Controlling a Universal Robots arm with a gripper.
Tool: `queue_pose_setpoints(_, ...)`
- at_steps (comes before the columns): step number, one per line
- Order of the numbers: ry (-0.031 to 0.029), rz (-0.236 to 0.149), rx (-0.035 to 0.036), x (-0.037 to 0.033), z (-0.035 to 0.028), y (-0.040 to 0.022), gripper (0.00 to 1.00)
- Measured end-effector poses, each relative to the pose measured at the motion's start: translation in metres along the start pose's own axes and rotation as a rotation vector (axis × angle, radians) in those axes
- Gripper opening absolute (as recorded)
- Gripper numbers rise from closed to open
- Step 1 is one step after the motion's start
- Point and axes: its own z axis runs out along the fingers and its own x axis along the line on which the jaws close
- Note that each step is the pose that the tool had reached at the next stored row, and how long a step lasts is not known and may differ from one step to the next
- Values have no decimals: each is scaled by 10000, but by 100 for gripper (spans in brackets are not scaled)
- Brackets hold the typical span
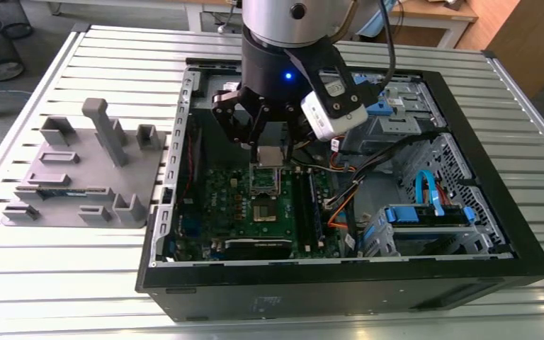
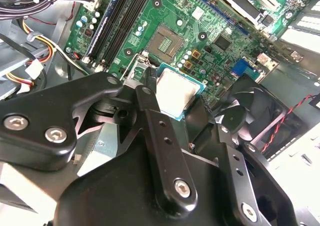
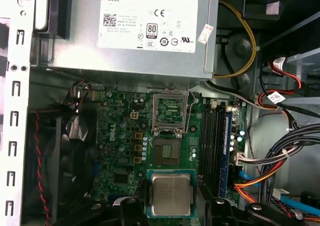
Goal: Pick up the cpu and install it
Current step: 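Place the cpu into insertion slot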
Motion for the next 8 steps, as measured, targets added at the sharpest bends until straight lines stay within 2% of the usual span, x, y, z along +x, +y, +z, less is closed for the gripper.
queue_pose_setpoints(8,-1,303,1,1,98,1,47)
